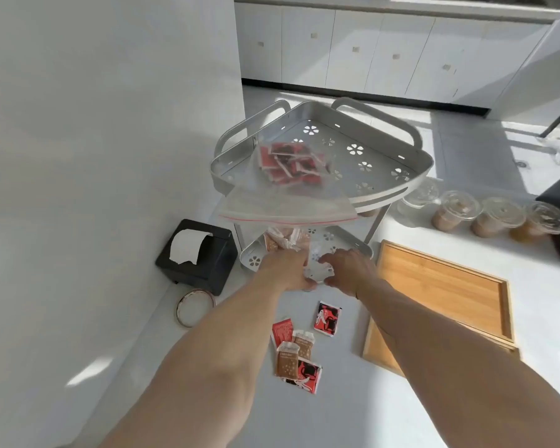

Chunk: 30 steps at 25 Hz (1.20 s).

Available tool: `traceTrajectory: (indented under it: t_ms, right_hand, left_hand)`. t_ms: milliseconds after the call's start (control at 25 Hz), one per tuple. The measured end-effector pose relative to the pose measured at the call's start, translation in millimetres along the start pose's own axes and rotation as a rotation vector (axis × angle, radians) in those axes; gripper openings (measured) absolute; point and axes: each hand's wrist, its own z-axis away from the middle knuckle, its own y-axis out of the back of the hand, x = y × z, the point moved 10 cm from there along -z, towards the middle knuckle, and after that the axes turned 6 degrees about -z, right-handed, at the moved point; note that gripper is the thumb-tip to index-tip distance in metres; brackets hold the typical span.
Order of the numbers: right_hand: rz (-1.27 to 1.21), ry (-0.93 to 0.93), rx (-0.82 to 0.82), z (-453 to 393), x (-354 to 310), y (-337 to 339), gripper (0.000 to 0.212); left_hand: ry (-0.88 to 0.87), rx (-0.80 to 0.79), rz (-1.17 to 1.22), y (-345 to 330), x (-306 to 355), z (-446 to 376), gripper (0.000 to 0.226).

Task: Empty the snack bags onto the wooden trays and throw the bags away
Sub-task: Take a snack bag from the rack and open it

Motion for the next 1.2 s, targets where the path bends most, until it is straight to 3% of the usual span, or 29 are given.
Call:
traceTrajectory:
  t_ms: [240, 680, 880, 1200]
  right_hand:
    - [-0.066, 0.014, -0.014, -10, -3, -17, 0.04]
    - [-0.105, -0.054, 0.284, 39, -1, 22, 0.016]
    - [-0.39, -0.096, 0.39, 90, 3, 53, 0.014]
    - [-0.602, -0.069, 0.591, 180, 23, 105, 0.01]
  left_hand:
    - [-0.032, 0.055, 0.035, -9, 4, -5, 0.019]
    - [-0.074, 0.109, 0.28, 22, -24, 53, 0.012]
    - [-0.08, 0.293, 0.365, 53, -17, 95, 0.015]
    - [-0.176, 0.601, 0.508, 92, 31, 149, 0.012]
